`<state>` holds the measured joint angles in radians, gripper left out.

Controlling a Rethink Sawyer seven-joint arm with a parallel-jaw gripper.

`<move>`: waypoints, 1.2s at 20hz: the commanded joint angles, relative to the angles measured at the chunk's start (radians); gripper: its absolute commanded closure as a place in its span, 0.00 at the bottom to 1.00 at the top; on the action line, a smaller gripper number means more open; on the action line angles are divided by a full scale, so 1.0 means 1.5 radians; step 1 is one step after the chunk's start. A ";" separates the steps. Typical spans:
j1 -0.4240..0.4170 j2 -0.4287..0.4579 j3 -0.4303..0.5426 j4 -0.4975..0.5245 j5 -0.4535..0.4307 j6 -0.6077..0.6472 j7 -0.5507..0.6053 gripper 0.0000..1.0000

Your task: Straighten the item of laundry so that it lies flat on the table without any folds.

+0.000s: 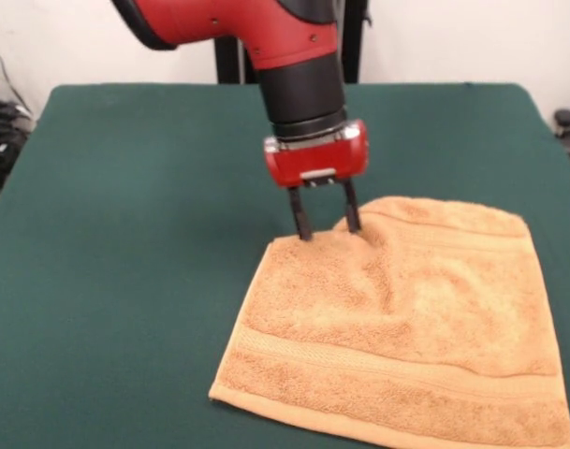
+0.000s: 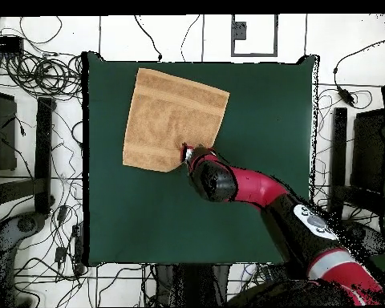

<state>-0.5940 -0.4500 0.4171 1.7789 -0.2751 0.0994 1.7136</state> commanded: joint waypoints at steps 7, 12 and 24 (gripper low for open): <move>-0.009 0.045 0.047 -0.062 -0.080 0.198 -0.077 0.00; -0.007 0.063 0.057 -0.080 -0.092 0.181 -0.054 0.00; -0.046 0.072 0.119 -0.011 -0.053 0.037 0.069 0.00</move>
<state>-0.6493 -0.4187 0.4609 1.7324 -0.3817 0.2456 1.7136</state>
